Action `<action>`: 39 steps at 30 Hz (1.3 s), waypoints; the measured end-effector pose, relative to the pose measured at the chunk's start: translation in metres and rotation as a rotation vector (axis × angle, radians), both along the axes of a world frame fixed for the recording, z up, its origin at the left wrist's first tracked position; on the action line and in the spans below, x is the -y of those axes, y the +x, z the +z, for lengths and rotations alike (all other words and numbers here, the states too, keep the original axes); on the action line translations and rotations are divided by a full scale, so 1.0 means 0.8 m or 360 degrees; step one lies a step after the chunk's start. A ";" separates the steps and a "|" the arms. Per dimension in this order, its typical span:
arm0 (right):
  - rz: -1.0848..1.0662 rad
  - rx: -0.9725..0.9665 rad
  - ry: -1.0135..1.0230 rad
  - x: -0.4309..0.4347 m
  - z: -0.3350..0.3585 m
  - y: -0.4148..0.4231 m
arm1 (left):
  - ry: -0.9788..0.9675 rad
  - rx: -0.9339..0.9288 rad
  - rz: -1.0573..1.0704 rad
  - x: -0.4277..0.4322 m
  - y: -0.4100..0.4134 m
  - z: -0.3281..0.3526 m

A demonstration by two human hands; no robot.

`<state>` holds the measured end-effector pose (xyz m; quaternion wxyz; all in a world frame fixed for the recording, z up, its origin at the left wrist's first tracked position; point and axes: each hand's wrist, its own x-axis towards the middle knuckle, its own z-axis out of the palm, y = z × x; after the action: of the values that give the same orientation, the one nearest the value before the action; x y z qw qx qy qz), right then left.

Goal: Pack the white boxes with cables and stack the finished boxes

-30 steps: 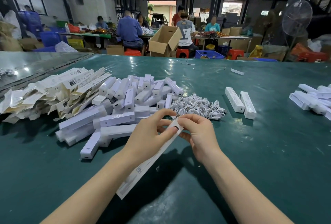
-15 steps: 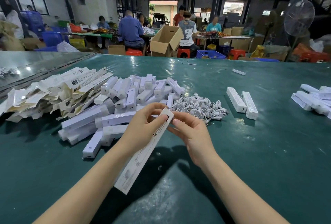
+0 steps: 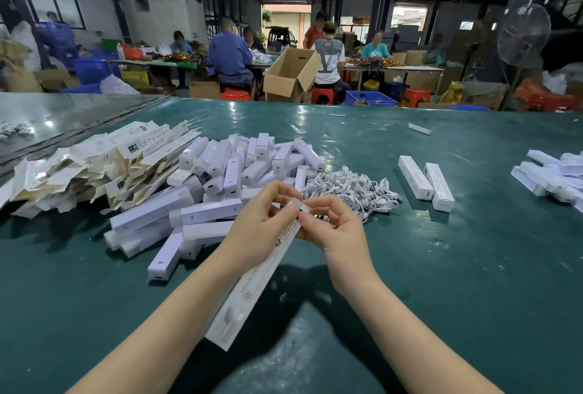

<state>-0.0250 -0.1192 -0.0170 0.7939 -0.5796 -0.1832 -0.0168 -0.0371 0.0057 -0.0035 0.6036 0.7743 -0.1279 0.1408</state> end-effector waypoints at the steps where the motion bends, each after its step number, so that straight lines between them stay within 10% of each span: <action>1: 0.0017 0.0007 0.0011 0.000 0.001 0.001 | -0.0027 0.0017 0.0039 0.003 0.000 -0.001; 10: -0.0156 0.0962 -0.1630 0.020 0.003 -0.003 | -0.1134 0.0051 0.1075 -0.020 0.017 -0.004; 16: -0.0423 0.1032 -0.1785 0.046 0.002 0.023 | -0.1439 -0.0042 0.0967 -0.013 0.023 -0.011; 23: -0.1533 0.0386 -0.1439 0.113 -0.001 0.068 | -0.0664 -0.0097 0.0809 0.034 0.014 -0.039; 27: -0.1629 0.0019 -0.1192 0.136 -0.016 0.094 | -0.0160 -0.0043 0.0663 0.043 0.008 -0.056; 39: -0.1689 -0.0622 -0.1153 0.140 -0.012 0.179 | -0.0025 -0.0169 0.0561 0.039 0.013 -0.057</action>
<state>0.1184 -0.2313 -0.0268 0.4519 -0.8133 0.2796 -0.2370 -0.0265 -0.0254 -0.0493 0.5815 0.7862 0.0430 0.2044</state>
